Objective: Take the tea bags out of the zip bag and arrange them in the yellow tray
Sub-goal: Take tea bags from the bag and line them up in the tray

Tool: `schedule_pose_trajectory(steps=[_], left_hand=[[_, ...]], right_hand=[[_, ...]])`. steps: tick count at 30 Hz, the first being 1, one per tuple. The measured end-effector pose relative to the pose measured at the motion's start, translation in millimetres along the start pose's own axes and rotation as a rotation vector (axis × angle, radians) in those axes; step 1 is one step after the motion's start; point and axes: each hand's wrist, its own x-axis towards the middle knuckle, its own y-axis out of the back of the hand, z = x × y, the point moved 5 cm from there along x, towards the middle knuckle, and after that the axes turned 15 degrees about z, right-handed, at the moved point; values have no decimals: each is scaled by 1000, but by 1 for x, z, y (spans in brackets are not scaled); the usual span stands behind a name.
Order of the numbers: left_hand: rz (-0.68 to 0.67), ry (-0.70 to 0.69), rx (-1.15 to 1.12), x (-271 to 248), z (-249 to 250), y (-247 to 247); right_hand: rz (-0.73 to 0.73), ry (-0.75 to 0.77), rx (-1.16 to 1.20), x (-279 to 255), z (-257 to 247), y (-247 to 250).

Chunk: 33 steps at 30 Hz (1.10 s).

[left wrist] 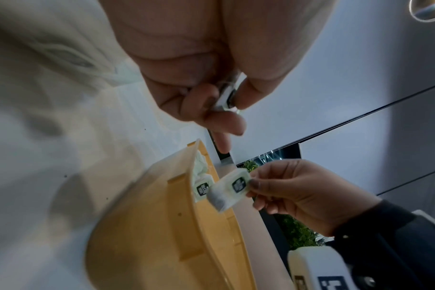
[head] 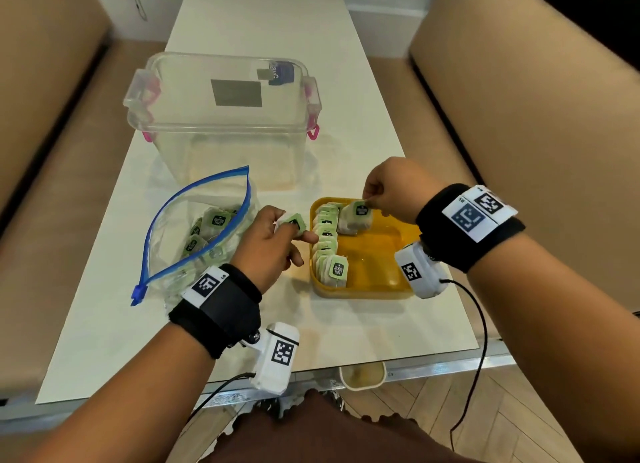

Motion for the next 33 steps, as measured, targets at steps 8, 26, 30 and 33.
schedule_pose_trajectory(steps=[8, 26, 30, 33], left_hand=[[-43, -94, 42, 0, -2, 2], [-76, -208, 31, 2, 2, 1], [-71, -189, -22, 2, 5, -3], [-49, -185, -56, 4, 7, -6]], right_hand=[[-127, -60, -47, 6, 6, -34], [17, 4, -129, 16, -2, -25], [-47, 51, 218, -2, -22, -4], [-140, 109, 328, -15, -40, 6]])
